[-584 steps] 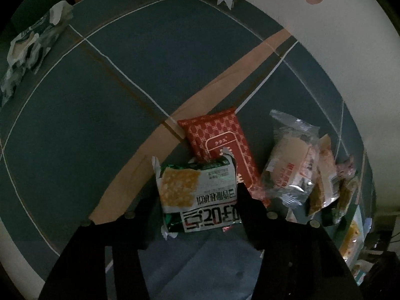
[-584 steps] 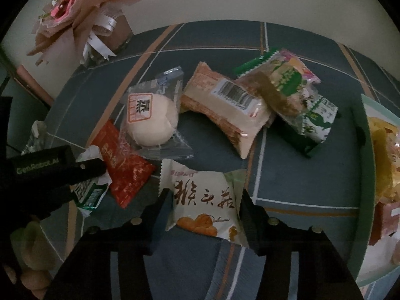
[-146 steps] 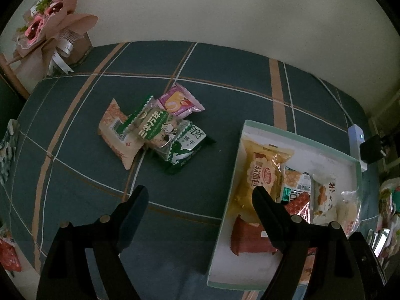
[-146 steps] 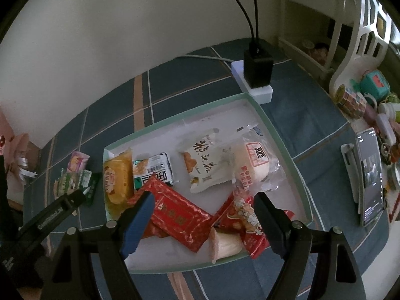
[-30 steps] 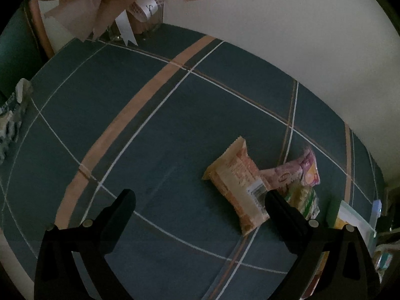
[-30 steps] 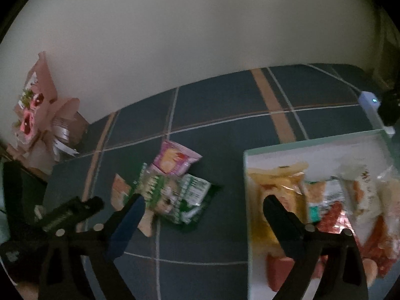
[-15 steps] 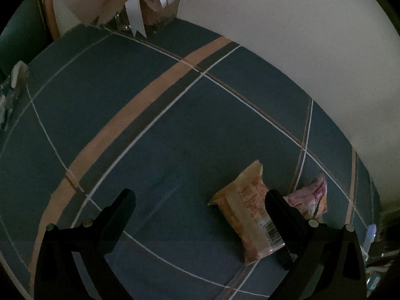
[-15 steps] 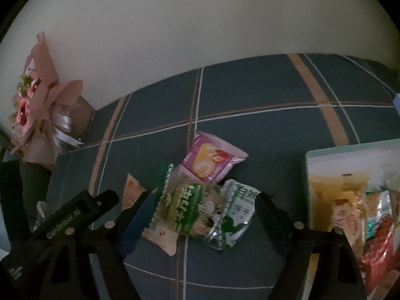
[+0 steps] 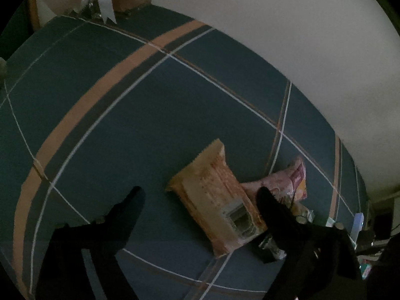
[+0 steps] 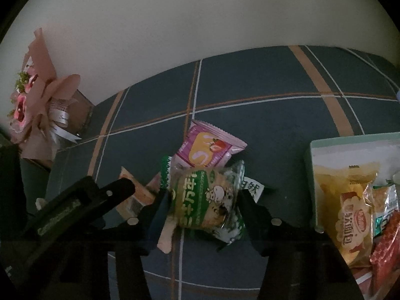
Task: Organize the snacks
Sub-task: 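Grasp the green-white cracker pack with the right gripper while the left grasps the tan bread bag, then carry the tan bread bag and cracker pack over the white tray with both grippers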
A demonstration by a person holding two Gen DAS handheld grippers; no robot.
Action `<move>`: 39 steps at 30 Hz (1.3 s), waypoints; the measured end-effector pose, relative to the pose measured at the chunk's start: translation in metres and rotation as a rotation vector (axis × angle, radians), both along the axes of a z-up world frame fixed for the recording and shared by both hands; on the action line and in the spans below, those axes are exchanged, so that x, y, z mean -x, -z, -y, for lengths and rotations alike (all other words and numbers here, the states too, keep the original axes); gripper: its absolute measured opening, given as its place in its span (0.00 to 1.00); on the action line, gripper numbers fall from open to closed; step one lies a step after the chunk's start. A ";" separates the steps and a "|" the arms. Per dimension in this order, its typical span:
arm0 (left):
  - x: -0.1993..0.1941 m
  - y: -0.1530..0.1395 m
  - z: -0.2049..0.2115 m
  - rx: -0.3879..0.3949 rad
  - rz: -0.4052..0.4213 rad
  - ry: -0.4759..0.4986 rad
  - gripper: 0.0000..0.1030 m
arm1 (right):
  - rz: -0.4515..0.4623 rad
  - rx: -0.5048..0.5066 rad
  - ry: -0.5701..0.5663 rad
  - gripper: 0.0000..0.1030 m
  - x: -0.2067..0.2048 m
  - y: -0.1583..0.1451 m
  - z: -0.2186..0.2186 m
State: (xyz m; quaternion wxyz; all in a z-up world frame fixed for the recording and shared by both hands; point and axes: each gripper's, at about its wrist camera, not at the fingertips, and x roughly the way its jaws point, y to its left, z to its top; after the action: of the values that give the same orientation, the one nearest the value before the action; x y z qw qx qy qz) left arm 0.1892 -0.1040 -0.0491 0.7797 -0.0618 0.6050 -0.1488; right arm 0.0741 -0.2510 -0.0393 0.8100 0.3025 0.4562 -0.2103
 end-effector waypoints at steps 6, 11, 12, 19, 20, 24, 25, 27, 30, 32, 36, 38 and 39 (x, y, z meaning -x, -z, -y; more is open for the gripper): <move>0.002 0.007 0.006 0.031 -0.026 0.010 0.52 | 0.002 0.002 0.004 0.56 0.005 -0.001 0.001; 0.007 0.000 0.011 0.014 0.005 0.024 0.40 | 0.007 -0.011 0.002 0.55 0.008 -0.002 0.000; 0.009 -0.001 0.012 0.011 0.009 0.025 0.40 | 0.010 -0.016 0.002 0.54 0.010 -0.002 0.001; 0.020 -0.024 0.011 0.024 0.047 0.021 0.39 | 0.043 -0.037 0.003 0.54 0.024 -0.021 0.002; 0.022 -0.028 0.010 0.024 0.054 0.020 0.39 | 0.047 -0.037 0.005 0.54 0.026 -0.024 0.002; 0.033 -0.048 0.001 0.045 0.074 0.012 0.39 | 0.047 -0.037 0.019 0.54 0.037 -0.040 0.003; 0.037 -0.053 0.001 0.044 0.082 0.011 0.39 | 0.043 -0.033 0.022 0.54 0.040 -0.042 0.003; 0.045 -0.063 -0.001 0.035 0.101 0.015 0.39 | 0.030 -0.022 0.027 0.54 0.047 -0.050 0.002; 0.053 -0.073 0.001 0.019 0.128 0.023 0.39 | 0.023 -0.016 0.031 0.54 0.057 -0.060 0.001; 0.058 -0.083 0.001 0.021 0.139 0.027 0.39 | 0.022 -0.012 0.037 0.54 0.063 -0.067 0.002; 0.067 -0.094 0.003 0.032 0.155 0.031 0.39 | 0.015 0.009 0.062 0.54 0.078 -0.079 0.006; 0.070 -0.097 0.005 0.029 0.163 0.031 0.39 | 0.012 0.019 0.073 0.54 0.085 -0.083 0.008; 0.073 -0.101 0.006 0.027 0.169 0.031 0.39 | 0.013 0.020 0.082 0.54 0.090 -0.085 0.010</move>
State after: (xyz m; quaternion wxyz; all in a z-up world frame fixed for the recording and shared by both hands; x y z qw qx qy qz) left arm 0.1158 -0.1104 0.0514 0.8246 -0.0501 0.5360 -0.1736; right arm -0.0161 -0.2613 0.0458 0.8067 0.3141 0.4358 -0.2460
